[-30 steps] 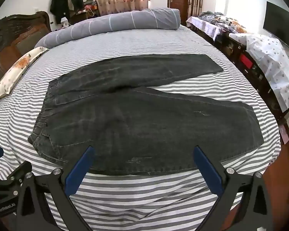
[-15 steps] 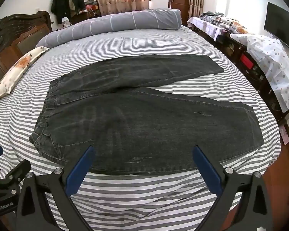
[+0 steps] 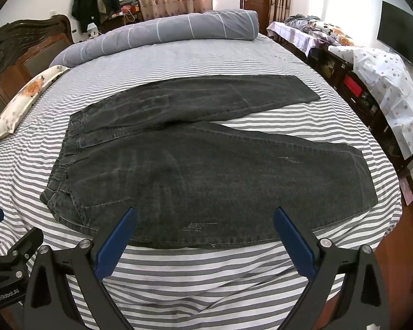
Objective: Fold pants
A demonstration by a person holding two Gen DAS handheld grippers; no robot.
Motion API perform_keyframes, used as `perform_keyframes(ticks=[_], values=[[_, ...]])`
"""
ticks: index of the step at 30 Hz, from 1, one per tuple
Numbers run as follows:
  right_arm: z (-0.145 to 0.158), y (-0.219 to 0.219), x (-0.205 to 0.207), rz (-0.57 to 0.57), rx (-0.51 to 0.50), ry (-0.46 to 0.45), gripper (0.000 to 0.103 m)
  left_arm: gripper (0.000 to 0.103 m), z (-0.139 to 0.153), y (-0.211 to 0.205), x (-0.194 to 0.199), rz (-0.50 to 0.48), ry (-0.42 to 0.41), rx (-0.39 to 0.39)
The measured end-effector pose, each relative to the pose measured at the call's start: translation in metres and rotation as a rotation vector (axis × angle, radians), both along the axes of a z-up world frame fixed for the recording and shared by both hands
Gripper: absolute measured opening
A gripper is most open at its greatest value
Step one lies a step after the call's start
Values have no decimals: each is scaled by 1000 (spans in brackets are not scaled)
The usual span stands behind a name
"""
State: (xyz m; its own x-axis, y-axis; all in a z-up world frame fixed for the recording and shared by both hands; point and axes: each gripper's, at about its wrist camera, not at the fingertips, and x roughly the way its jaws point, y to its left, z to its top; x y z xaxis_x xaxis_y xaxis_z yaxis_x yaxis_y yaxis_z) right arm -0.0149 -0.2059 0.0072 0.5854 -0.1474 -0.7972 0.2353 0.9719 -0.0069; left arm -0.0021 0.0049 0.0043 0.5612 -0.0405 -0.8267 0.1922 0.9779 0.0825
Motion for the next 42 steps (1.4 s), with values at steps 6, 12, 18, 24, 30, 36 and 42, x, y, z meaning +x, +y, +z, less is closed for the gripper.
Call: perform_keyframes(ticks=[6,12,18,24,30,36,42], values=[[-5,0,1,-2,0,9,97,101,-2,1,-1,3,1,2],[-3,2,2,-1,-5,7,97,101,1,5,-5,7,-5,-4],[1,5,2,1,-6,-5,96,101,4,11,-9,12,-14,-2],[3,6,3,2,-7,-8,96,101,8,14,-10,18,-21,-6],[4,6,3,1,5,-4,96,101,8,14,-10,23,-19,-4],[1,5,4,1,4,9,96,101,2,13,-5,18,6,-10],[-7,-1,4,-6,27,-2,96,101,-10,16,9,24,43,-30]])
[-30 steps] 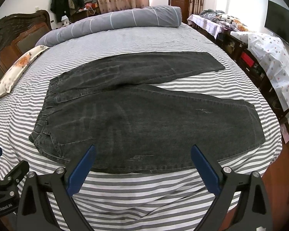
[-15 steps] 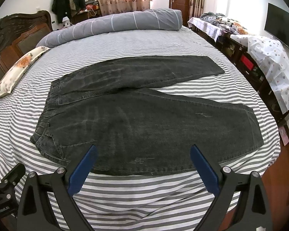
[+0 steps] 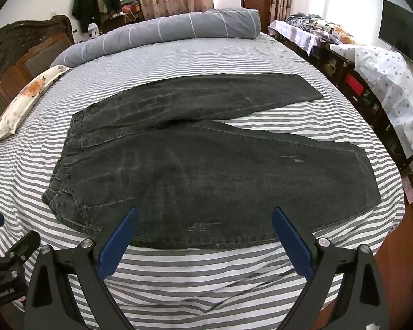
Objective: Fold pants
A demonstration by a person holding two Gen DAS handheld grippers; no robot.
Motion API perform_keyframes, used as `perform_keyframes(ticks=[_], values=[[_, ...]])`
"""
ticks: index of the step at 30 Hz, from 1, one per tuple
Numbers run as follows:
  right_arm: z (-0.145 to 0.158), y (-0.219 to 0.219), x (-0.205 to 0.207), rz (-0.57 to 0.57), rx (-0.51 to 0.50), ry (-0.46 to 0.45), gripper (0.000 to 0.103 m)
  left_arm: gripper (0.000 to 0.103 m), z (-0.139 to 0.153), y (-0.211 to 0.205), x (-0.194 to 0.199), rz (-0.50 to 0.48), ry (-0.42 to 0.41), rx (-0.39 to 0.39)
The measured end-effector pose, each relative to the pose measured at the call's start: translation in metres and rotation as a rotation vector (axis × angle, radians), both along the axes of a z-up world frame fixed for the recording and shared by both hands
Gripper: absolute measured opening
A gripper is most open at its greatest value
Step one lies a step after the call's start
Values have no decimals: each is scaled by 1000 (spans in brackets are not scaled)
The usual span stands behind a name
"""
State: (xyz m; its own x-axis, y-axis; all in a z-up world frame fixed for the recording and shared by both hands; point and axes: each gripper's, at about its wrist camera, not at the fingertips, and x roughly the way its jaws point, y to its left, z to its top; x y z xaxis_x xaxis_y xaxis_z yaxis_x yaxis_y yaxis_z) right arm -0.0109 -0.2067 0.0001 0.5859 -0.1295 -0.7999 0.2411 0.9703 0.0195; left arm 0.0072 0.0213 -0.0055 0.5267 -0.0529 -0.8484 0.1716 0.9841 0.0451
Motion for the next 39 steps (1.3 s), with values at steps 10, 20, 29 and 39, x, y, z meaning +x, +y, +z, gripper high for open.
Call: perform_keyframes(ticks=[10,20,29,39], values=[[-14,-4,19,-2,-17,-44,96,90,-28,15,51,21,40,-8],[-21,-12,84,45,-4,-30,96,54,-41,54,152,62,52,-84],[-27,-8,170,100,-70,-37,96,39,-70,89,255,106,83,-200],[-66,12,230,143,-22,-23,96,22,-106,121,308,114,131,-358]])
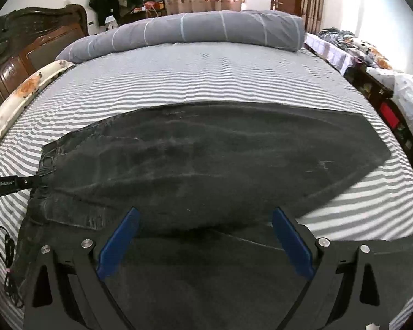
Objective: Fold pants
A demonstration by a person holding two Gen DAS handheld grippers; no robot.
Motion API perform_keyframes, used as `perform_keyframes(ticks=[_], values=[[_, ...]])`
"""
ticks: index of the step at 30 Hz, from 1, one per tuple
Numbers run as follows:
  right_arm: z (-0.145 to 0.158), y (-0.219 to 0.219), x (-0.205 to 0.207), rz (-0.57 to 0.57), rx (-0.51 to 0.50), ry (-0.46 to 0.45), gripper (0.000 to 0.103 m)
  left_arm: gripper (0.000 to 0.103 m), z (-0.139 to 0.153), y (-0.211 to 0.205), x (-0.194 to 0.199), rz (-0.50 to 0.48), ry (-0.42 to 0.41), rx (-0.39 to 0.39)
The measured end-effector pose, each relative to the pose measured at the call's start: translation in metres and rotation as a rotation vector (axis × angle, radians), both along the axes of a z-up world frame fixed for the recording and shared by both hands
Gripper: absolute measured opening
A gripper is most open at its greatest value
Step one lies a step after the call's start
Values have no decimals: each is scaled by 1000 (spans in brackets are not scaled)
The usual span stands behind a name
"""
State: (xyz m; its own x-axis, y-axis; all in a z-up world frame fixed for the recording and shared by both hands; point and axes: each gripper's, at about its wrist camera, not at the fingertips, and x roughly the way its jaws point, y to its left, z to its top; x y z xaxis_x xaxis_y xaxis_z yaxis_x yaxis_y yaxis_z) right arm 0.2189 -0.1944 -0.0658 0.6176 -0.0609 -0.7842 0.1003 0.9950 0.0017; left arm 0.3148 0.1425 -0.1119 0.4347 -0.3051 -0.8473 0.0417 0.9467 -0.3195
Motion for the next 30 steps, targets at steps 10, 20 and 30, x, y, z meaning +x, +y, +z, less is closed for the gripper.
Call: perform_keyframes(ticks=[10,20,30], values=[[-23,15,18,18,11,25,96,22,0,6,20,14,-67,-72],[-26,19,26,41,-32,34,96,23,-7,8,49,63,-83,-115],[-20,13,48,179,-108,59,96,6,3,16,38,106,-151,-173]])
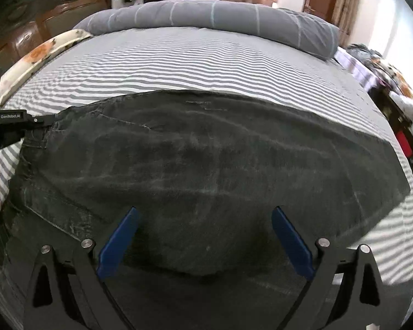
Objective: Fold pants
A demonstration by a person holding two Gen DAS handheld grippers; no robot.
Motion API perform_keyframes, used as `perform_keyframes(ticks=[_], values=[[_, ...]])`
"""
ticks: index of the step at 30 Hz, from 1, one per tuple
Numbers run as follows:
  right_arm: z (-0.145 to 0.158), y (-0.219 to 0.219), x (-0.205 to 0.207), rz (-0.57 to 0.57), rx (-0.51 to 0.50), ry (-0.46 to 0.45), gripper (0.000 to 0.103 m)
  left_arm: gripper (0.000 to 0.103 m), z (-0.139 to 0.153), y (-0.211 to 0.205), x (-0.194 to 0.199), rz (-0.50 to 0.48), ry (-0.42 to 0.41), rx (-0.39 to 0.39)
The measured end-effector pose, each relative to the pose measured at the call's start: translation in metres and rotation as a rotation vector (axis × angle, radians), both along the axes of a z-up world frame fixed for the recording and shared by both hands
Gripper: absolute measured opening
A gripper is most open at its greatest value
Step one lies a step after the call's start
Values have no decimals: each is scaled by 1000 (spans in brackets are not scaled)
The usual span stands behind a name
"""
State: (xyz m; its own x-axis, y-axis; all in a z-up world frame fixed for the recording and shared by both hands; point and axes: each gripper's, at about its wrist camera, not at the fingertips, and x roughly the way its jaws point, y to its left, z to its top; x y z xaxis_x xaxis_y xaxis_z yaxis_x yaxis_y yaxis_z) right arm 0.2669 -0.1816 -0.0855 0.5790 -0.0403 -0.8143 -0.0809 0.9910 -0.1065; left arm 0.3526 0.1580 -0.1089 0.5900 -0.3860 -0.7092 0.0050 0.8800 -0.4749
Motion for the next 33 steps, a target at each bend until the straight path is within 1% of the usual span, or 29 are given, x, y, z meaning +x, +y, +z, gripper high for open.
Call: perform_keyframes(ticks=[2,3,7,10,12,15,17,19,20,23,26,28,29,31,32,33], values=[[3,-4,9,45,-5,5,96,5,13,-3,-11,6,-55,29],[5,-7,16,71,-8,10,96,5,18,-4,-17,7,-80,30],[14,-17,45,177,-15,34,96,5,35,-5,-37,29,-152,-12],[22,-26,68,251,-46,43,96,5,44,-8,-47,41,-190,-14],[27,-33,85,304,-43,64,95,5,48,-10,-53,46,-207,-14],[33,-41,109,359,-49,89,92,5,58,-14,-62,57,-241,2],[37,-44,125,405,-64,109,91,5,63,-19,-68,61,-262,27],[41,-43,143,471,-82,136,82,5,66,-23,-73,66,-273,38],[43,-41,149,501,-84,148,80,5,69,-25,-76,67,-281,49],[45,-36,168,619,-81,201,78,5,73,-29,-85,65,-299,82],[41,-34,183,693,-77,250,74,5,77,-25,-94,84,-291,78],[34,-32,192,736,-88,284,66,6,81,-24,-97,96,-283,77],[31,-31,195,764,-75,307,65,6,83,-25,-98,99,-280,76],[25,-32,195,801,-66,337,57,6,86,-28,-97,103,-276,90],[22,-35,193,821,-71,352,54,6,88,-30,-96,107,-276,104],[19,-38,192,834,-85,364,49,5,90,-32,-94,110,-274,119]])
